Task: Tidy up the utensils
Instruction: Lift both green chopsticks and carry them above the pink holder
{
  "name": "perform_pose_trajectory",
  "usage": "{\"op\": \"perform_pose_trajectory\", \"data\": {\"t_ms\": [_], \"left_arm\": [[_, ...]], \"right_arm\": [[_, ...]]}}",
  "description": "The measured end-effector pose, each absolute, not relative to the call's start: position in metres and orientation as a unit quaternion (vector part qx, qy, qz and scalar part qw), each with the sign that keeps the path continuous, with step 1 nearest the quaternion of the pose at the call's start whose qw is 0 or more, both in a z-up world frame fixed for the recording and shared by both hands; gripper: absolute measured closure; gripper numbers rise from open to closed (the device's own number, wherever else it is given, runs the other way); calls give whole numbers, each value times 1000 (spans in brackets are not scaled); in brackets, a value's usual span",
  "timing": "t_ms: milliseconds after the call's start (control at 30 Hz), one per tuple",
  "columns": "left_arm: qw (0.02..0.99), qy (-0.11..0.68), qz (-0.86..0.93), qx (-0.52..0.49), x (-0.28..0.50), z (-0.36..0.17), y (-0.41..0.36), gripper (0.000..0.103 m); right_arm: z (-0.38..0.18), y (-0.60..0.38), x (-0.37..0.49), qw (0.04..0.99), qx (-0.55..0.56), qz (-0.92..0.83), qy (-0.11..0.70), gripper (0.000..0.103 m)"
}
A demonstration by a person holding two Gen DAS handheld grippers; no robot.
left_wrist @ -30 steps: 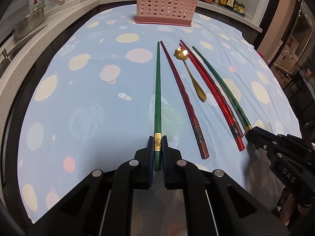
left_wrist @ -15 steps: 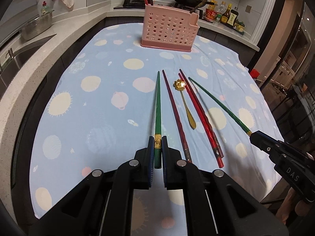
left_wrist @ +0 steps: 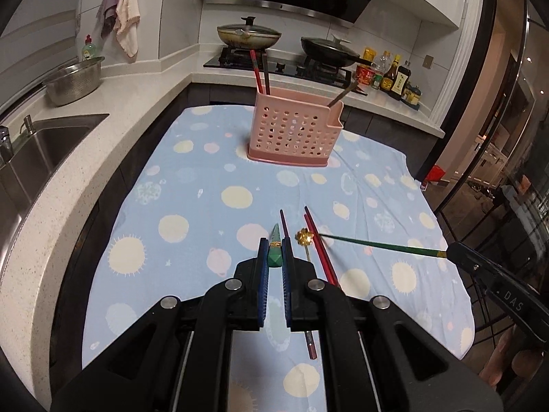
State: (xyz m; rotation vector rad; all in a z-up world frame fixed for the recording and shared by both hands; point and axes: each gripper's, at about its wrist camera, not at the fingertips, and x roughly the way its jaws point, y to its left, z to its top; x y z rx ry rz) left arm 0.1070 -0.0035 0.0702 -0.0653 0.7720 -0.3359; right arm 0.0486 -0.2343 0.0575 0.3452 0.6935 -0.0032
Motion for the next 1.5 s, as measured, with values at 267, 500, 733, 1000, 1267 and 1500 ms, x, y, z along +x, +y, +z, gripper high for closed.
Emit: {"op": "perform_pose_trajectory", "data": {"t_ms": [267,500,733,1000,1267,1500], "left_arm": [[924,344,-165,-36,131,106,-5,96],[928,327,-172,-39,151,129,-10,96],[935,304,-181,-40,178,157,-19,96],[947,254,-191,-42,218,208,-34,96],[957,214,-190,-49,260,248,-43,96],[962,191,-186,-52,305,263,-53,96]], "right_arm": [[93,-245,70,939,165,-8,303,96],[112,-245,92,944,166,-2,287,96],[139,-251,119,950,170,9,260,96],[183,-260,164,962,165,14,215,96],[213,-275,214,966,188,18,178,96],[224,-287,264,966,200,5,164,96]]}}
